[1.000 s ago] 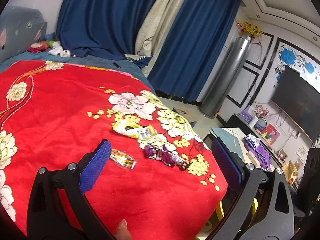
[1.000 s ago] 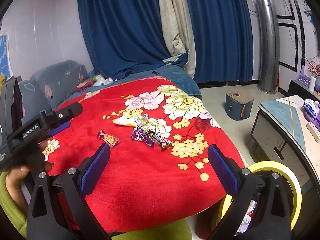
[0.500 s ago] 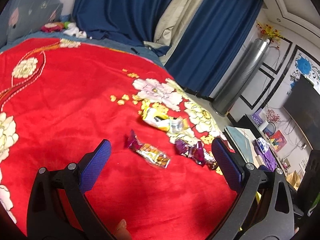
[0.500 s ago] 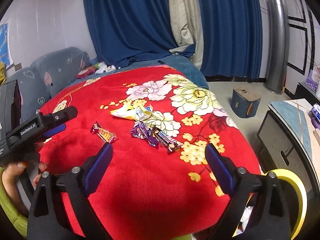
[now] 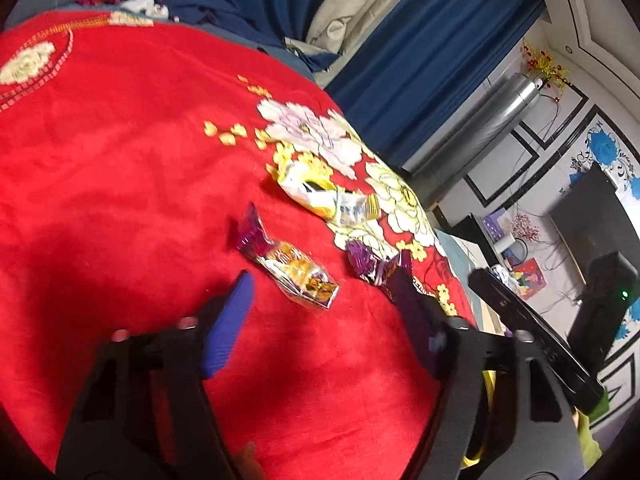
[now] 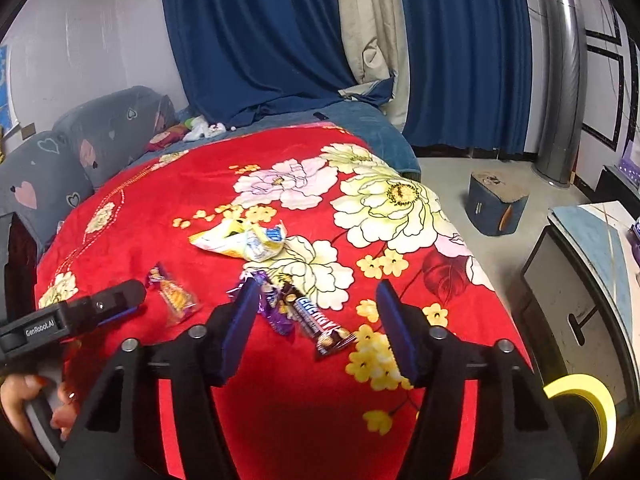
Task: Collect trash
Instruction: 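Grasp the purple-orange candy wrapper with the left tool while the right tool grasps the chocolate bar, then carry the candy wrapper and chocolate bar over the yellow bin with both tools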
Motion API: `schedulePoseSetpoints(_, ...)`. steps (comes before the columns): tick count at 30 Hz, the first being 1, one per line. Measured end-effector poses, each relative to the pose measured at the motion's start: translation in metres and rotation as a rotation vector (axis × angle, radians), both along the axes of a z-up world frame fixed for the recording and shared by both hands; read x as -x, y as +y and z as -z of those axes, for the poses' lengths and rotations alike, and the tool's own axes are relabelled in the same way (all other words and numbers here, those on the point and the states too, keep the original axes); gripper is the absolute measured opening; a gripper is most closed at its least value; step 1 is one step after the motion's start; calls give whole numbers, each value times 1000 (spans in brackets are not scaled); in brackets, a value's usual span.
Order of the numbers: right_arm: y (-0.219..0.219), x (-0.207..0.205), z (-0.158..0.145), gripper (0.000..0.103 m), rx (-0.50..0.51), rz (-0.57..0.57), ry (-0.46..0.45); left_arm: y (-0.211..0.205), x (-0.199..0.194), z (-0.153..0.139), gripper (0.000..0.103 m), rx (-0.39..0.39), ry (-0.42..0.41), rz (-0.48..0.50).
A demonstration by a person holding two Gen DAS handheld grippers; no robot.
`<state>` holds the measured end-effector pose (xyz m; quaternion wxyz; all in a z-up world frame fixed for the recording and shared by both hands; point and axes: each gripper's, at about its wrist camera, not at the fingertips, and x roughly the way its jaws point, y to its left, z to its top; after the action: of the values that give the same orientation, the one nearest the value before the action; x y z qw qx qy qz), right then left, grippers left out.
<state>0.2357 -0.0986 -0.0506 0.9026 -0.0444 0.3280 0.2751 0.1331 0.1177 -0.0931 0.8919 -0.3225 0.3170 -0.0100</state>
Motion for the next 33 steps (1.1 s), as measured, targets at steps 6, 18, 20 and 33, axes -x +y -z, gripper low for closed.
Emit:
schedulePoseSetpoints(6, 9, -20, 17, 49, 46, -22, 35, 3, -12, 9, 59, 54, 17, 1)
schedulePoseSetpoints(18, 26, -36, 63, 40, 75, -75, 169, 18, -38, 22, 52, 79, 73, -59)
schedulePoseSetpoints(20, 25, -32, 64, 38, 75, -72, 161, 20, -39, 24, 38, 70, 79, -70)
schedulePoseSetpoints(33, 8, -7, 66, 18, 34, -14, 149, 24, -34, 30, 19, 64, 70, -61)
